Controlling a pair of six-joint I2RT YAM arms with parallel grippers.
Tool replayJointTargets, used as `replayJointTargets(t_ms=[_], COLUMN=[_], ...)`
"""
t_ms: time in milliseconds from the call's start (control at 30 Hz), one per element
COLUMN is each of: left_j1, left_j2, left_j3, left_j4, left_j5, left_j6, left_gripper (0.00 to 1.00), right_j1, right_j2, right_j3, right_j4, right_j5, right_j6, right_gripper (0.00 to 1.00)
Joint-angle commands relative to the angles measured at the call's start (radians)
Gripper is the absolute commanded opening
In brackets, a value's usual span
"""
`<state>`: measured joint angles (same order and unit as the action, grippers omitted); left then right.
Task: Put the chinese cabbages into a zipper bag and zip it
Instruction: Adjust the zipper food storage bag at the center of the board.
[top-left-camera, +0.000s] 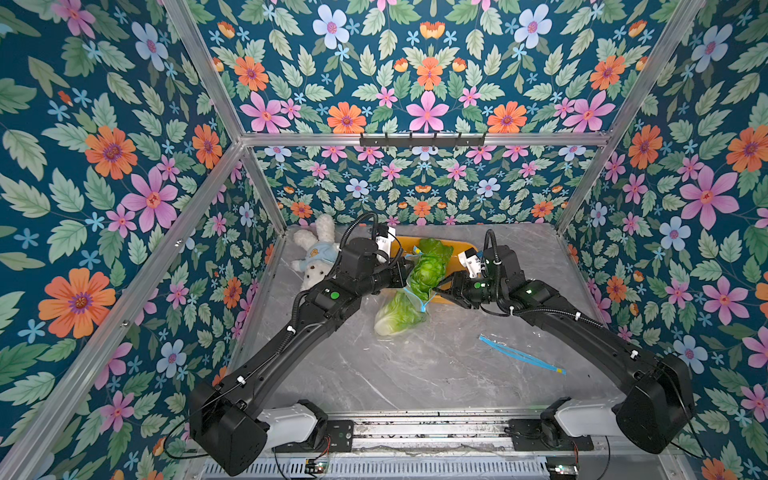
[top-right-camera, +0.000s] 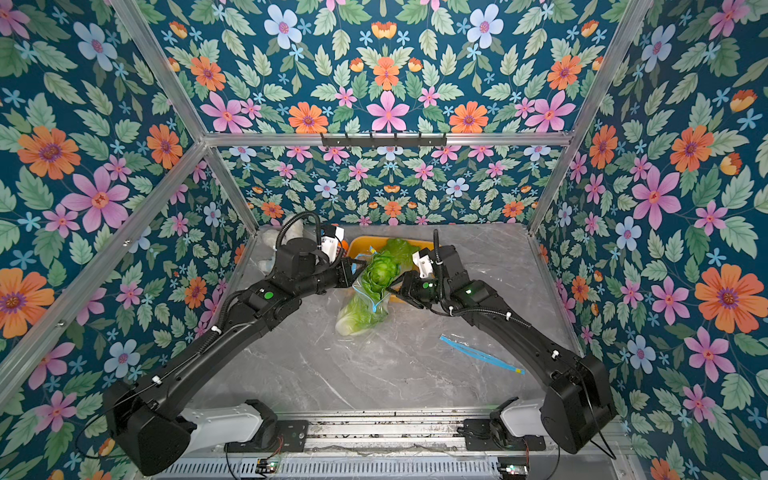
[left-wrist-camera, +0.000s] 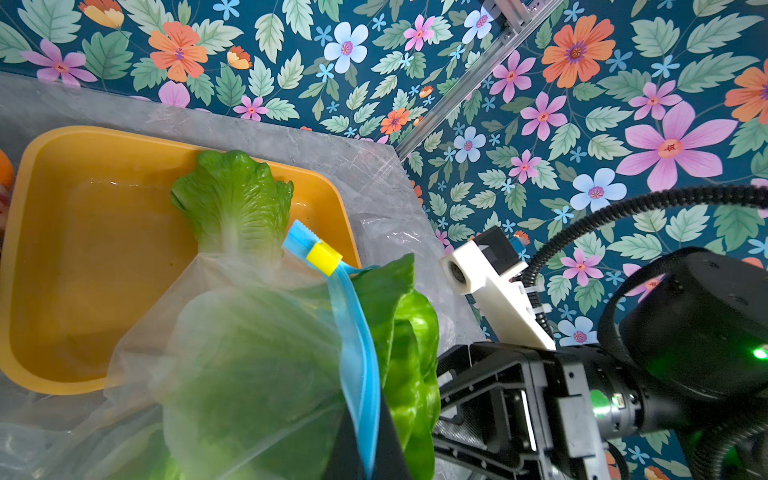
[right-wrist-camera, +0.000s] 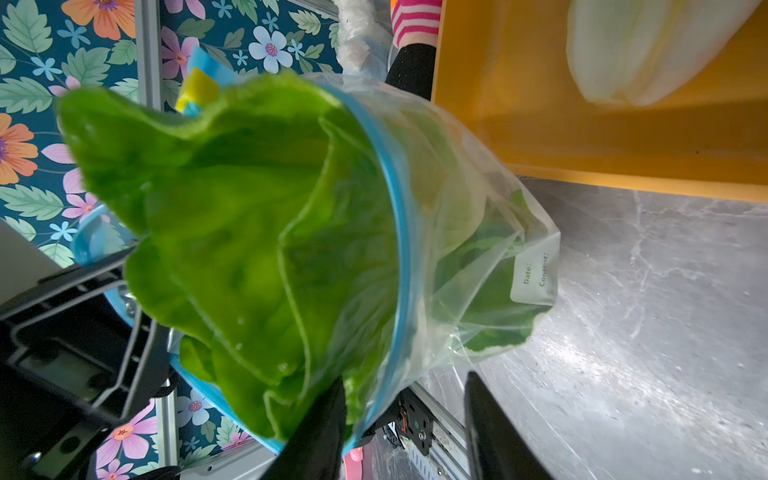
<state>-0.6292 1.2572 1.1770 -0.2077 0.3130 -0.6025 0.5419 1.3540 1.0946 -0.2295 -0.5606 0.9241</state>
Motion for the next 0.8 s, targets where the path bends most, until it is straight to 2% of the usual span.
replayJointTargets(t_ms=[0, 133, 300, 500, 633, 767], left_j1=[0.0, 0.0, 0.002, 0.019, 0.062, 0.106], left_j2=[-0.002, 0.001, -0.022, -0.019, -0.01, -0.018], left_j3=[0.004, 0.009, 0.003, 0.03, 0.111, 0.119], left_j4=[0.066, 0.062, 0.037, 0.037, -0.038, -0.07], left_j5=[0.028, 0.024, -0.021, -0.054, -0.098, -0.132], left_j6=[-0.015, -0.015, -0.009, -0.015, -0.01, -0.016], left_gripper=[0.0, 0.0, 0.0, 0.0, 0.0, 0.0], right_j1=[0.01, 0.009, 0.008, 0.019, 0.138, 0.165], right_j2=[0.02, 0.042, -0.008, 0.001, 0.002, 0.061], right_j3=[0.018, 0.054, 0.107, 0.281, 0.448, 0.51], right_j4=[0.025, -0.036, -0.173, -0.322, -0.443, -0.457], right_j5=[0.01, 0.056, 0.191, 0.234, 0.367, 0.269], right_j6=[0.008, -0.055, -0.172, -0.281, -0.344, -0.329], right_gripper=[0.4, 0.23, 0.0, 0.0, 0.0, 0.0])
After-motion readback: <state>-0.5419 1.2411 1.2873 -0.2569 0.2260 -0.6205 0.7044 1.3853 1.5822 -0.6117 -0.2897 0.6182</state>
